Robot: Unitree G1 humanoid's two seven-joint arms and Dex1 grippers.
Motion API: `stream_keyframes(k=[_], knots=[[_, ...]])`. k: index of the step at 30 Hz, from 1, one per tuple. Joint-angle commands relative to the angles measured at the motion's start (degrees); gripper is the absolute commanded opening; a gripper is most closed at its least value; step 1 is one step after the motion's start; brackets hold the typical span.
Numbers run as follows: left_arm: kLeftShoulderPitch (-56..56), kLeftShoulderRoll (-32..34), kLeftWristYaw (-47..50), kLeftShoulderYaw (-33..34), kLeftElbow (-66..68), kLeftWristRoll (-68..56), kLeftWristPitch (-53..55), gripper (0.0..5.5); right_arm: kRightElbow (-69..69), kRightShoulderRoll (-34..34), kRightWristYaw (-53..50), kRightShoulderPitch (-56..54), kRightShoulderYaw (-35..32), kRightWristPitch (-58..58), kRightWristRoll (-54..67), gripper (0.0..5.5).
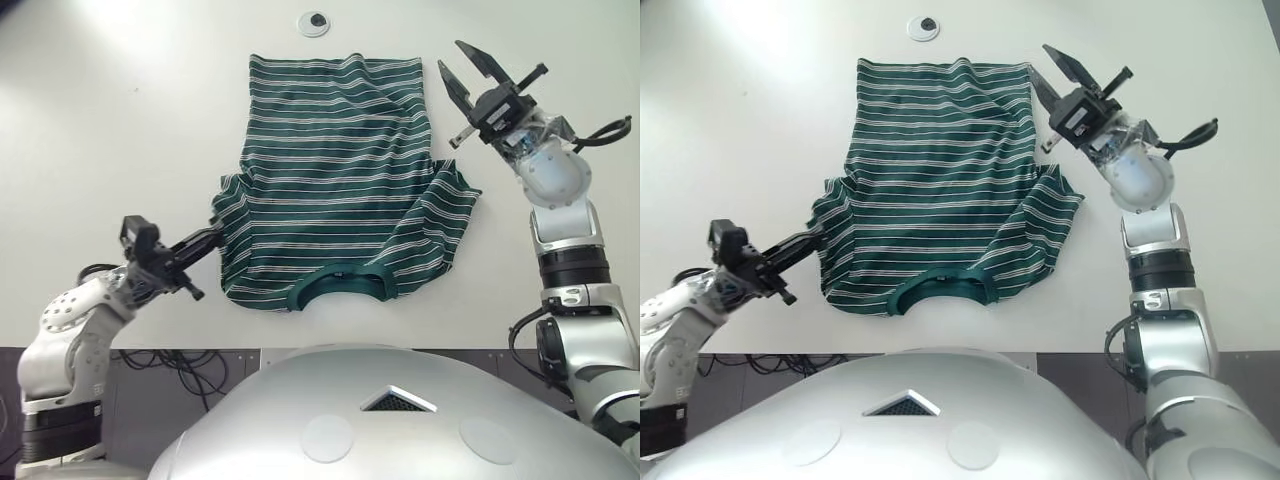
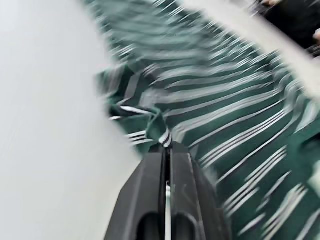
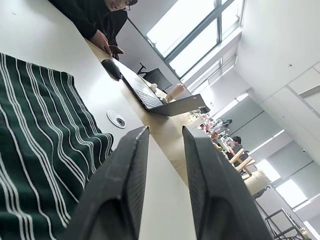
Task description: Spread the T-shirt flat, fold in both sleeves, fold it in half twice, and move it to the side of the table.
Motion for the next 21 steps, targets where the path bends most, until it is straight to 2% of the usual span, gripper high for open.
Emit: stream_keyframes(k=[1,6,12,14,17,21], knots=[[-4.1,-3.0,3.0,-3.8,-5.3,-2.7,3.0,0.03,-2.6,-3.2,1.3,3.3,-2.2,0.5,1.9,1.22],[-9.4,-7.0,5.8,-12.8,-4.0,1.0,3.7,0.03,-5.8,-5.1,2.5,8.4,-4.7,0.3,3.6,1.22],[-12.2,-9.3,7.7,-18.9,0.5,6.4,2.2,0.03,-12.8,-7.3,6.6,16.5,-8.9,5.5,11.1,1.22],[-12.0,-9.3,8.1,-19.3,1.3,7.7,1.7,0.23,-16.7,-7.9,10.3,20.2,-9.7,12.0,17.8,1.22],[-11.4,-9.1,7.9,-19.2,1.0,8.0,1.6,0.61,-26.5,-9.8,17.5,28.3,-10.3,30.2,32.7,1.22],[-11.1,-9.3,8.4,-18.4,-0.7,7.0,2.5,1.21,-33.4,-13.4,18.9,35.1,-14.5,54.2,48.6,1.22]])
